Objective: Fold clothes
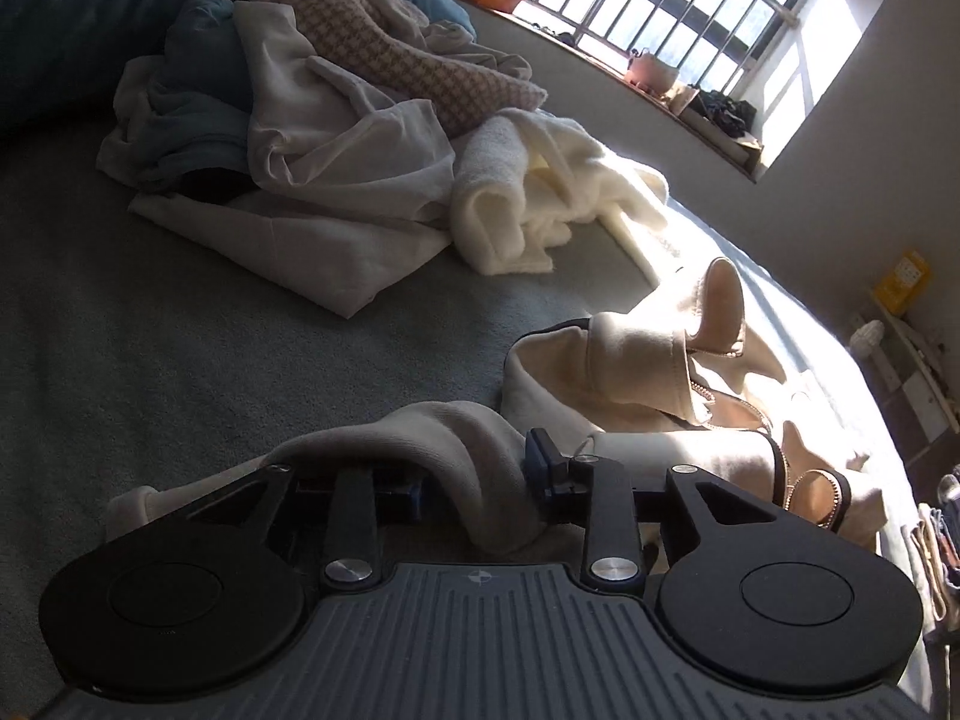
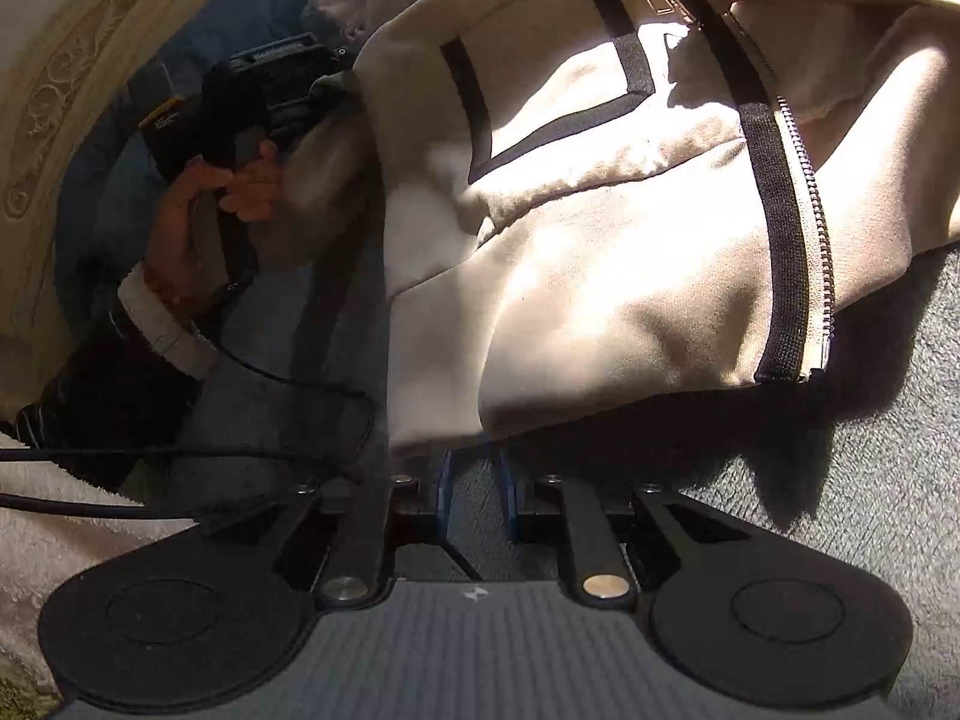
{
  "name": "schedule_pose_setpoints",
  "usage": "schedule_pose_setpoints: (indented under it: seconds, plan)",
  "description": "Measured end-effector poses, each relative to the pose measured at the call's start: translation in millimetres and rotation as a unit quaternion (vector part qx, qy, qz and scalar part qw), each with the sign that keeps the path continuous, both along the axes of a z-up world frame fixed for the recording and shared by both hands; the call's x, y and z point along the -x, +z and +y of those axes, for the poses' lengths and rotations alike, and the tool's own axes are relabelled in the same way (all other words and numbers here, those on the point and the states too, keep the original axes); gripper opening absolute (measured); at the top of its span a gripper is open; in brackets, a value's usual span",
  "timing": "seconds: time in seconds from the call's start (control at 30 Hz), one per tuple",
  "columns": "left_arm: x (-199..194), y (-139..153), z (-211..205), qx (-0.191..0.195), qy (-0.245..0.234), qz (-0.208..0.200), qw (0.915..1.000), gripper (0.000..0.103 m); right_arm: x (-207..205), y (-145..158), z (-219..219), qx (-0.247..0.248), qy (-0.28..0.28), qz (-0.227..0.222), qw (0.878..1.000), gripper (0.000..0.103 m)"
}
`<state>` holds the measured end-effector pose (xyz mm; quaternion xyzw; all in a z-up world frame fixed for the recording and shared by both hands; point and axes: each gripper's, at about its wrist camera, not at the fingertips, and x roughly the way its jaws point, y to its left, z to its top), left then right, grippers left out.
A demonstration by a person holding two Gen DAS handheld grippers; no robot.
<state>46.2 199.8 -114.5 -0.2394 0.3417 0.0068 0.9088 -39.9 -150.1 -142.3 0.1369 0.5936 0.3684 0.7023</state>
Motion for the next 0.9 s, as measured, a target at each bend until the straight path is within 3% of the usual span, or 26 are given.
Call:
schedule_pose_setpoints:
  seconds: [0.1,0.33,0.47,0.57,0.63,0.7,0.77,0.9]
  plan:
    - [24,10,1,-0.006,-0.026,-0.012,0.9996,0.053,-9,3,-5,0.003,-0.011,-0.012,1.0,0.031]
    - [75,42,0,-0.052,-0.059,-0.056,0.9953,0.062,-41,11,-32,0.014,-0.075,-0.051,0.996,0.039]
    - [80,48,-13,-0.018,-0.092,-0.067,0.9934,0.062,-59,15,-47,0.019,-0.111,-0.073,0.991,0.041]
    - [69,41,-39,0.012,-0.146,-0.048,0.988,0.063,-72,19,-59,0.024,-0.138,-0.09,0.986,0.041]
    - [61,35,-60,0.025,-0.181,-0.031,0.9827,0.063,-76,12,-52,0.04,-0.128,-0.092,0.987,0.041]
    - [54,25,-82,0.03,-0.214,-0.014,0.9762,0.063,-73,3,-39,0.066,-0.11,-0.101,0.987,0.031]
    - [47,16,-103,0.031,-0.247,0.003,0.9685,0.063,-62,2,-28,0.059,-0.089,-0.119,0.987,0.016]
    - [32,2,-137,0.029,-0.301,0.032,0.9528,0.063,-40,16,-5,0.044,-0.034,-0.175,0.983,0.011]
